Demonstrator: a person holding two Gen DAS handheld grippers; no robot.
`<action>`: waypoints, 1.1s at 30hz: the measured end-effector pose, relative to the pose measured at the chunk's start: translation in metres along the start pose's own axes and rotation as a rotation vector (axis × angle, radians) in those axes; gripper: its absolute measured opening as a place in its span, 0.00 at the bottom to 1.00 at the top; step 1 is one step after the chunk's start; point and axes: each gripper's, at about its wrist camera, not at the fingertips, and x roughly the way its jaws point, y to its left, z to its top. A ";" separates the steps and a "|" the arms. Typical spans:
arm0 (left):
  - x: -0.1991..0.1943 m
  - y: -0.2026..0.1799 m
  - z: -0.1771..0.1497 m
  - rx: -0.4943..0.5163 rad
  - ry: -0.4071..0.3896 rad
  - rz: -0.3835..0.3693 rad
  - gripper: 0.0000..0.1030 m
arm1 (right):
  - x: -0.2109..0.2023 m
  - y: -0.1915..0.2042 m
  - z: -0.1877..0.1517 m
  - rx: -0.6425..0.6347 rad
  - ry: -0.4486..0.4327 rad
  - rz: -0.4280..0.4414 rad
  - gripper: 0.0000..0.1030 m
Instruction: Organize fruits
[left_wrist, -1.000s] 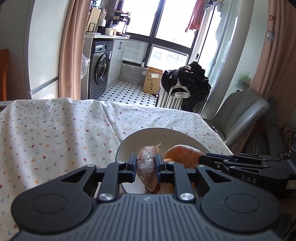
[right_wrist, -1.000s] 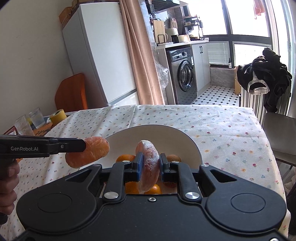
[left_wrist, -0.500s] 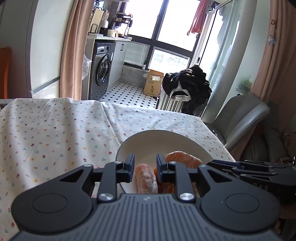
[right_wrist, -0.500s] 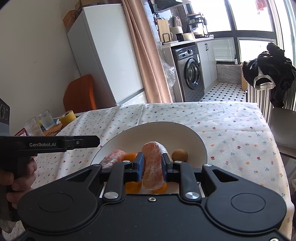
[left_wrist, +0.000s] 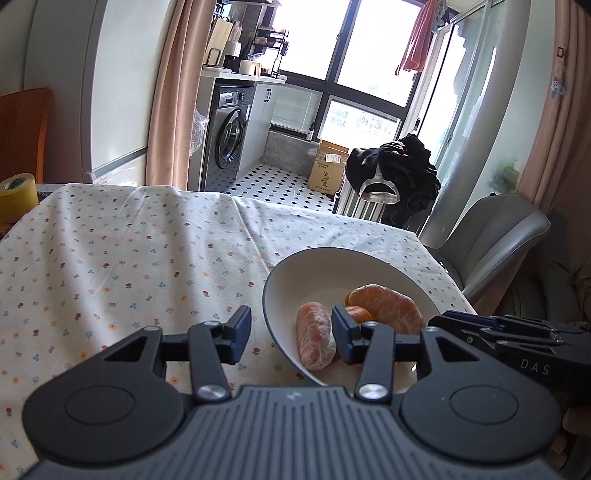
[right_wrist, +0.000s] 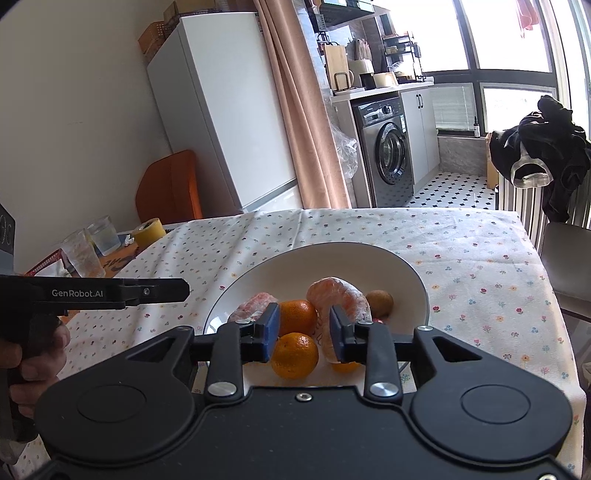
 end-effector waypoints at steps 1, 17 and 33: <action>-0.002 0.000 -0.001 -0.003 -0.002 0.001 0.48 | -0.001 0.000 -0.001 0.001 0.002 -0.003 0.31; -0.039 0.001 -0.022 0.005 -0.007 0.015 0.80 | -0.037 0.017 -0.016 0.009 -0.012 -0.055 0.61; -0.074 -0.008 -0.041 0.022 -0.010 -0.001 0.95 | -0.078 0.031 -0.027 0.004 -0.043 -0.051 0.91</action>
